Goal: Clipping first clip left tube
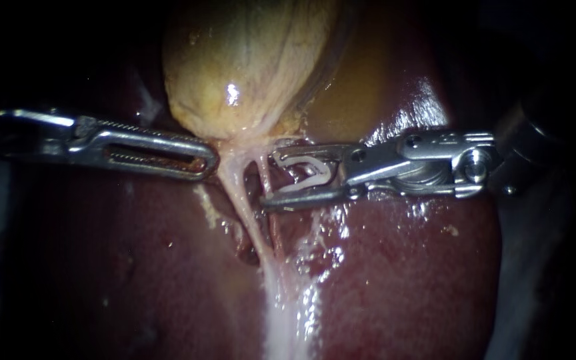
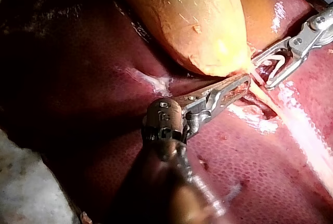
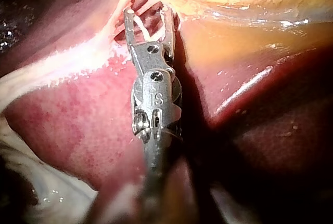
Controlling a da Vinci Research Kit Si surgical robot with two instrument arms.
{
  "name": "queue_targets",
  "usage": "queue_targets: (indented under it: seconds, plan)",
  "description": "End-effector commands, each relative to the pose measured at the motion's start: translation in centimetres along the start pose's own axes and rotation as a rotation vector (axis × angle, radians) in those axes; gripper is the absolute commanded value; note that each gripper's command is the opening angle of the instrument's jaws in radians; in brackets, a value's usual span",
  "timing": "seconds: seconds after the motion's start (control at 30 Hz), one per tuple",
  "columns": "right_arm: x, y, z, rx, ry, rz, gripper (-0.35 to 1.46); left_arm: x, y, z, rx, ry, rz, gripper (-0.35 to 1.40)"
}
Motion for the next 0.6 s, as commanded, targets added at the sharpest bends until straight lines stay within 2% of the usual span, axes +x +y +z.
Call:
queue_targets:
  seconds: [0.03, 0.6]
  plan:
    - [0.01, -0.01, 0.01, 0.001, 0.001, -0.001, 0.38, 0.00, 0.00, 0.00, 0.000, 0.000, 0.000, -0.35]
    - [0.02, -0.04, 0.01, 0.001, 0.001, 0.000, 0.38, 0.00, 0.00, 0.00, 0.000, 0.000, 0.000, -0.35]
